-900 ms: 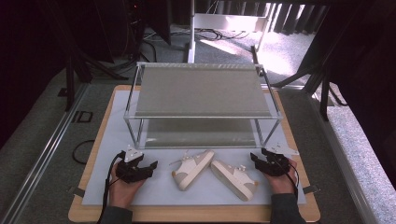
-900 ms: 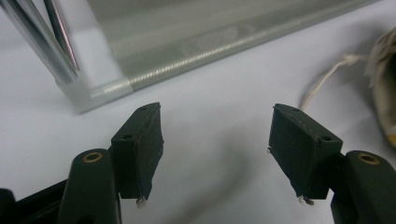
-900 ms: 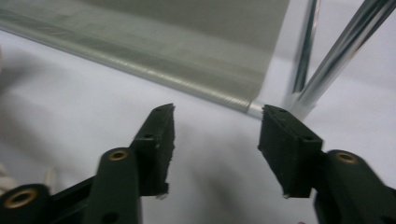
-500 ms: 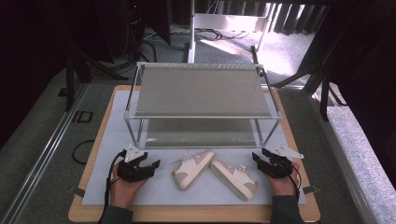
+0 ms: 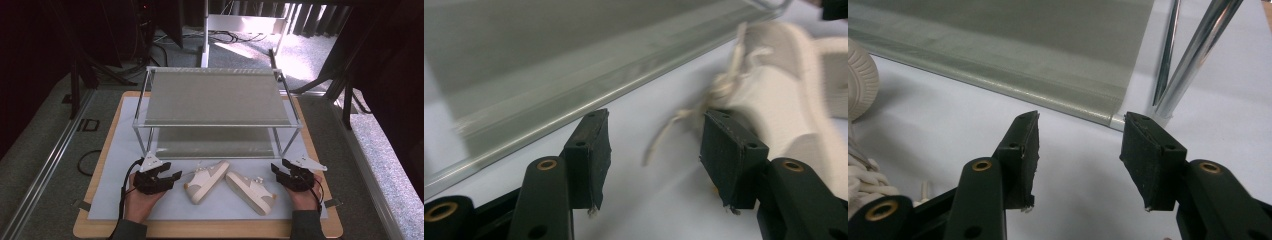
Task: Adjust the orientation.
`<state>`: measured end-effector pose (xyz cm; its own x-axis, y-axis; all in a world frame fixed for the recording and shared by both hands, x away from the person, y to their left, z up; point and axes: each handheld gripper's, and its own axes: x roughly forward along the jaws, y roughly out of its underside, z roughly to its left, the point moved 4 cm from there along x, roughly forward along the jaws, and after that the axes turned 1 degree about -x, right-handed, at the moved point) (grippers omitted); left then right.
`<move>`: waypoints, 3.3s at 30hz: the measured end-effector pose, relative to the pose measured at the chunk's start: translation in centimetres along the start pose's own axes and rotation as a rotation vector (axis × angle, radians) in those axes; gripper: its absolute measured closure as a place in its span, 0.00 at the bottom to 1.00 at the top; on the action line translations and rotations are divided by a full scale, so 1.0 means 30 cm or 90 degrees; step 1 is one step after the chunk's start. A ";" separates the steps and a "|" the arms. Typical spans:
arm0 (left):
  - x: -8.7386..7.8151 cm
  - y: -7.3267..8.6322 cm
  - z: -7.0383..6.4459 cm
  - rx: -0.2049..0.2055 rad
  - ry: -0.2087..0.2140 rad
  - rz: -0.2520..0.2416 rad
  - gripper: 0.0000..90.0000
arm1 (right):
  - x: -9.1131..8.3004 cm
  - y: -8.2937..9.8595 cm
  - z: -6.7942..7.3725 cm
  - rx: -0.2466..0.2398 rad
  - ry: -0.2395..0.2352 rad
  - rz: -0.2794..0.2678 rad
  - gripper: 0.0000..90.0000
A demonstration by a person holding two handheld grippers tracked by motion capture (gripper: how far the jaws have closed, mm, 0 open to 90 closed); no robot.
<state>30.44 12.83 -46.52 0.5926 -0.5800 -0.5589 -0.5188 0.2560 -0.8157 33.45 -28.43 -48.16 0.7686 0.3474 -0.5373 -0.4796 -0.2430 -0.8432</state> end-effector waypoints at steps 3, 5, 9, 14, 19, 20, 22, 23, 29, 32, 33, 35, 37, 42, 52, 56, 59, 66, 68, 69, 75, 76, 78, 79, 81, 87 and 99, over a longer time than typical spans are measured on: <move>0.006 -0.017 -0.031 0.009 0.022 -0.001 0.51 | -0.001 0.000 0.000 -0.001 0.000 0.000 0.54; 0.016 -0.027 -0.051 0.016 0.032 0.002 0.51 | -0.001 0.000 0.002 -0.003 -0.003 -0.001 0.53; 0.033 -0.037 -0.092 0.025 0.059 0.012 0.51 | -0.005 -0.002 0.003 -0.005 0.002 -0.005 0.53; 0.056 -0.033 -0.129 0.035 0.092 0.029 0.51 | -0.009 -0.001 -0.001 -0.004 0.002 -0.007 0.53; 0.082 -0.035 -0.143 0.026 0.111 0.045 0.51 | -0.011 -0.002 0.001 -0.006 0.005 -0.009 0.52; 0.084 -0.035 -0.146 0.026 0.116 0.048 0.51 | -0.011 -0.002 0.001 -0.006 0.005 -0.008 0.52; 0.089 -0.034 -0.157 0.028 0.121 0.053 0.51 | -0.011 -0.001 0.001 -0.008 0.006 -0.007 0.52; 0.090 -0.033 -0.161 0.030 0.124 0.051 0.51 | -0.010 -0.001 0.002 -0.009 0.007 -0.006 0.52; 0.092 -0.024 -0.159 0.008 0.133 0.047 0.49 | -0.010 -0.002 0.008 -0.017 0.006 -0.006 0.51; 0.091 -0.020 -0.162 -0.003 0.141 0.045 0.52 | -0.012 -0.003 0.008 -0.020 0.011 -0.006 0.51; 0.090 -0.018 -0.162 -0.009 0.139 0.044 0.53 | -0.012 -0.003 0.008 -0.019 0.011 -0.006 0.51; 0.086 -0.015 -0.160 -0.019 0.129 0.044 0.54 | -0.014 -0.003 0.006 -0.019 0.013 -0.008 0.51; 0.083 -0.013 -0.161 -0.027 0.125 0.044 0.56 | -0.015 -0.003 0.005 -0.021 0.013 -0.009 0.51; 0.068 -0.009 -0.180 -0.020 0.102 0.042 0.60 | -0.020 -0.004 0.003 -0.020 0.016 -0.012 0.51; 0.039 0.004 -0.211 -0.011 0.069 0.035 0.62 | -0.023 -0.008 0.009 -0.028 0.012 -0.015 0.50; 0.035 0.004 -0.223 -0.007 0.060 0.034 0.62 | -0.025 -0.011 0.014 -0.035 0.010 -0.019 0.50; 0.037 0.001 -0.225 -0.007 0.058 0.038 0.61 | -0.030 -0.015 0.021 -0.037 0.004 -0.022 0.50; 0.035 -0.006 -0.259 0.010 0.095 0.046 0.64 | -0.053 -0.041 0.059 -0.064 -0.017 -0.043 0.49; 0.035 -0.010 -0.271 0.020 0.091 0.049 0.63 | -0.054 -0.041 0.068 -0.071 -0.023 -0.042 0.49; 0.035 -0.011 -0.272 0.019 0.093 0.049 0.63 | -0.056 -0.041 0.076 -0.074 -0.028 -0.041 0.48; 0.031 -0.020 -0.285 0.024 0.113 0.037 0.61 | -0.089 -0.052 0.131 -0.082 -0.102 -0.058 0.48; 0.030 -0.023 -0.284 0.028 0.114 0.029 0.60 | -0.091 -0.052 0.142 -0.084 -0.112 -0.057 0.48; 0.027 -0.026 -0.280 0.027 0.115 0.025 0.60 | -0.096 -0.051 0.167 -0.099 -0.127 -0.056 0.48; 0.023 -0.030 -0.278 0.028 0.111 0.019 0.60 | -0.098 -0.051 0.179 -0.106 -0.132 -0.055 0.48; 0.015 -0.035 -0.273 0.030 0.108 0.012 0.60 | -0.101 -0.050 0.196 -0.117 -0.137 -0.051 0.48; -0.012 -0.042 -0.211 0.025 0.065 -0.016 0.60 | -0.100 -0.042 0.198 -0.116 -0.143 -0.047 0.48; 0.024 0.016 -0.069 0.001 0.019 0.022 0.64 | -0.098 -0.037 0.193 -0.114 -0.141 -0.046 0.48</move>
<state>29.34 10.94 -47.01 0.5553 -0.5943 -0.5817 -0.5375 0.2773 -0.7964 29.26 -23.93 -45.76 0.6768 0.5546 -0.4841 -0.3292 -0.3602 -0.8729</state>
